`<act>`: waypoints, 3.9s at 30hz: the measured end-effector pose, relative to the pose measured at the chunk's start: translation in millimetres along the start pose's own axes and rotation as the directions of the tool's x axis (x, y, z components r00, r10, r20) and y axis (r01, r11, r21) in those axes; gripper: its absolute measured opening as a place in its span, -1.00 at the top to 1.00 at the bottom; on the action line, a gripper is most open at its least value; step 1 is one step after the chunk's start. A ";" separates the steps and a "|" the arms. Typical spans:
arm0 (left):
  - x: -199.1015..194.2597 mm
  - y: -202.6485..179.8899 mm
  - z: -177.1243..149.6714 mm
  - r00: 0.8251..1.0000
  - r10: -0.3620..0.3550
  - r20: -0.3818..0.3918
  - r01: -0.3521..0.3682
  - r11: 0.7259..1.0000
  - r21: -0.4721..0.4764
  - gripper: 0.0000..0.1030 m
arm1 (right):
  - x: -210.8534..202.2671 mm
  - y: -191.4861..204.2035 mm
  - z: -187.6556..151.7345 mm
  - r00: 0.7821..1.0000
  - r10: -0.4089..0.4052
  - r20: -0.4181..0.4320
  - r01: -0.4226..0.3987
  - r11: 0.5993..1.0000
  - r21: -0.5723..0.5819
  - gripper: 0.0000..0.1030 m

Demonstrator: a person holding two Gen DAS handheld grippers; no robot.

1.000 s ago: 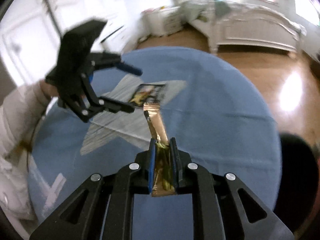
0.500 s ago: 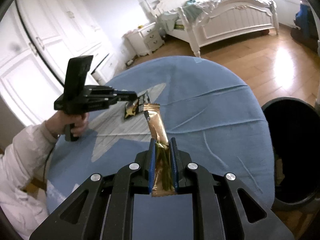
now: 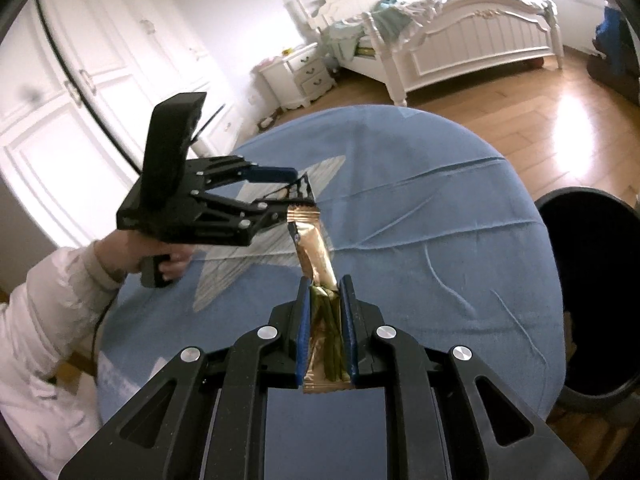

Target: Collect trash

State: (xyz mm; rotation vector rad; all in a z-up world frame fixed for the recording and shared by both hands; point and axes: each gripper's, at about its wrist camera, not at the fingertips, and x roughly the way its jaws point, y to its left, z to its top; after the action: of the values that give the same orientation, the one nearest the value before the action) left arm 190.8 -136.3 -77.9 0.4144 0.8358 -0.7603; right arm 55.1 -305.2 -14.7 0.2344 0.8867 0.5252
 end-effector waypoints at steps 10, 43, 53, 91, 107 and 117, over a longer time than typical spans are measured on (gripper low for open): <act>-34.2 -17.7 22.4 0.987 -0.061 0.152 0.076 0.993 -0.092 -0.17 | -24.9 -25.3 11.2 0.985 -0.108 0.131 0.100 0.993 0.062 0.70; 64.0 -166.5 164.6 0.917 -0.333 0.218 0.353 0.933 -0.062 -0.19 | -104.2 -187.1 9.3 0.770 -0.586 0.253 0.512 0.804 0.304 0.70; 40.4 -158.6 158.0 0.921 -0.287 0.263 0.320 0.943 -0.095 -0.89 | -106.1 -173.0 1.5 0.757 -0.610 0.235 0.545 0.787 0.290 0.00; -204.5 21.5 -154.1 0.754 0.636 0.167 -0.339 0.593 -0.730 -0.90 | 3.8 172.8 5.9 0.806 -0.246 0.538 0.365 0.923 -0.125 -0.90; -206.4 18.7 -159.7 0.764 0.617 0.188 -0.309 0.606 -0.733 -0.90 | 12.2 137.7 -2.3 0.793 -0.309 0.525 0.381 0.924 -0.032 -0.90; -209.4 10.4 -157.9 0.739 0.644 0.197 -0.331 0.602 -0.727 -0.90 | 10.1 148.1 -9.3 0.766 -0.292 0.573 0.422 0.900 -0.106 -0.90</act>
State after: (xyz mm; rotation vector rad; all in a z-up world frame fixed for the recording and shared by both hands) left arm 27.1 57.2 -9.6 -0.1758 0.4500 0.0291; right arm 2.9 -174.2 32.8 -0.0100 0.2861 0.1712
